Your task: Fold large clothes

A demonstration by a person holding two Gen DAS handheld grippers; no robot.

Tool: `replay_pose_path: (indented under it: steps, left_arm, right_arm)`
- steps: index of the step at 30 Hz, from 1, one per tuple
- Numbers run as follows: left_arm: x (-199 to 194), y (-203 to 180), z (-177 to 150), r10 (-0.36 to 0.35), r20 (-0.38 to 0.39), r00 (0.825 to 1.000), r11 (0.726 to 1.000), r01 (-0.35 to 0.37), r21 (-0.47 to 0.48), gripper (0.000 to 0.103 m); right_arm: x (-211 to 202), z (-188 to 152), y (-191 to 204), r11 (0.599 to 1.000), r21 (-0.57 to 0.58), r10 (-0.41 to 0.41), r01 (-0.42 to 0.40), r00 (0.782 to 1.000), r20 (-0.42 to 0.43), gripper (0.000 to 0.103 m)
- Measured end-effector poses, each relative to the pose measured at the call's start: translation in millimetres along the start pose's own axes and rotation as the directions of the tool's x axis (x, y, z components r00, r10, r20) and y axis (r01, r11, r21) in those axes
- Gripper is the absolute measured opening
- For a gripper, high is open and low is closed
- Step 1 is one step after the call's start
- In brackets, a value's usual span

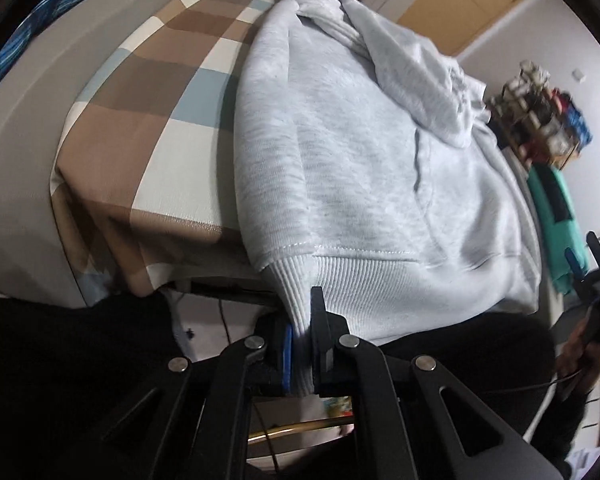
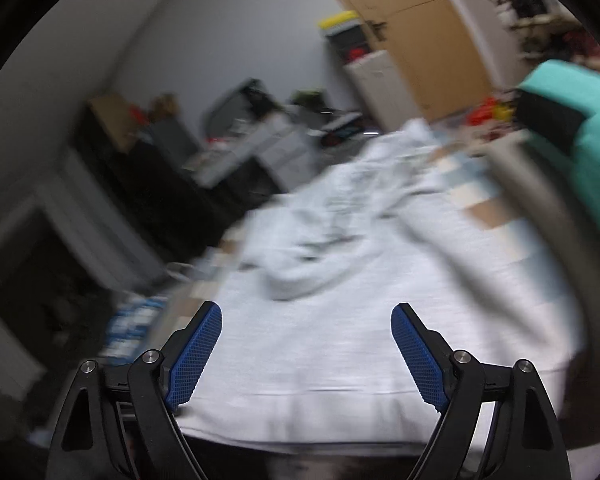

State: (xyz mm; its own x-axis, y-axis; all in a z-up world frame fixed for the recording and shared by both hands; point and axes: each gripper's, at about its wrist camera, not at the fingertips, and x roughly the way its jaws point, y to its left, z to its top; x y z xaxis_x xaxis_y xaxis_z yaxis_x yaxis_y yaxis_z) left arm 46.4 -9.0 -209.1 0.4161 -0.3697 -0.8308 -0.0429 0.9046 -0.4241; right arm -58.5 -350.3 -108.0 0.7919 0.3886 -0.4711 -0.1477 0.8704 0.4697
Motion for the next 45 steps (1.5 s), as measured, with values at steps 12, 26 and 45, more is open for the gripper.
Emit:
replay_pose_path:
  steps: [12,26,45]
  left_arm:
    - [-1,-8,0,0.068,0.002,0.998,0.993,-0.068,0.096,0.003]
    - [-11,-2,7,-0.064,-0.025,0.998,0.997,0.065,0.048,0.004]
    - [13,7,4,-0.224,-0.031,0.974,0.974,0.223,-0.026,0.074]
  right_arm:
    - [33,-33,-97,0.956,0.140,-0.192,0.257,0.912,-0.363,0.087]
    - [11,-54,-121,0.919,0.380,0.008,0.105,0.959,-0.284,0.031]
    - [27,-45,-102,0.942,0.335,0.079,0.007,0.967,-0.243,0.048]
